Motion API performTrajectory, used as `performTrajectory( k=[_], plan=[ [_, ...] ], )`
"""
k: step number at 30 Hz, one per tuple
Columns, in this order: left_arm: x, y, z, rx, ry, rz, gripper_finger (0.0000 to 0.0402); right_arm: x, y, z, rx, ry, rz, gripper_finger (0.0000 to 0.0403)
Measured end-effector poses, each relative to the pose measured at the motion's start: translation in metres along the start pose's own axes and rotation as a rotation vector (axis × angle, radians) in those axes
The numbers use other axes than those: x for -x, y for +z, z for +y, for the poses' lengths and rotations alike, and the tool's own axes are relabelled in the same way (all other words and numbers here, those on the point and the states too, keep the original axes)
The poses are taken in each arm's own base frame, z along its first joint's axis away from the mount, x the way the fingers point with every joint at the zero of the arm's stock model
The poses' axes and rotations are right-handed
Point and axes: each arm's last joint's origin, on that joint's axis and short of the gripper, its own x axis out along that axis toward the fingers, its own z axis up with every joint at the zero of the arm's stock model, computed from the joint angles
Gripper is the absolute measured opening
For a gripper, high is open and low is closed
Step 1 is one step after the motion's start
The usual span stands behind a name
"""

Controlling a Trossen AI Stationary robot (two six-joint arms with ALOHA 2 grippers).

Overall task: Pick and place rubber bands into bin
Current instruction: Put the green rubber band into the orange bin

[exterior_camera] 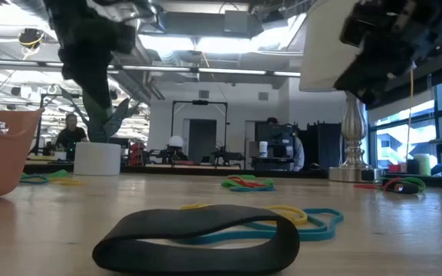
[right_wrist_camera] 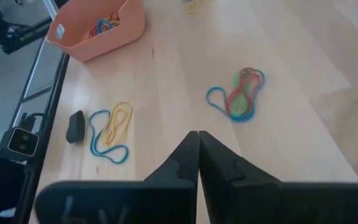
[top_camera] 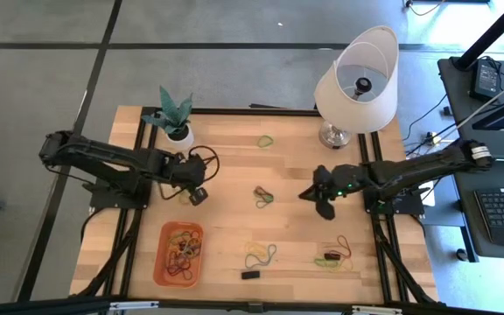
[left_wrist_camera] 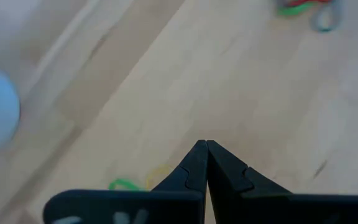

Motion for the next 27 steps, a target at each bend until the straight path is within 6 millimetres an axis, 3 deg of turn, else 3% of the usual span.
performTrajectory(
  k=[9, 17, 22, 27],
  plan=[
    [-0.031, 0.009, 0.011, 0.264, 0.091, 0.15, 0.0005, 0.007, -0.015, -0.009, 0.059, -0.022, 0.001, 0.0008],
    [-0.057, 0.009, 0.011, 0.027, 0.0, 0.362, 0.006, 0.005, -0.018, -0.011, 0.113, -0.036, 0.028, 0.0015],
    [-0.068, 0.006, 0.007, -0.147, 0.02, 0.388, 0.0112, 0.006, -0.02, -0.012, 0.112, -0.046, 0.053, 0.0016],
    [-0.073, 0.003, 0.006, -0.181, 0.032, 0.419, 0.0131, 0.006, -0.02, -0.012, 0.135, -0.044, 0.05, 0.0016]
  ],
)
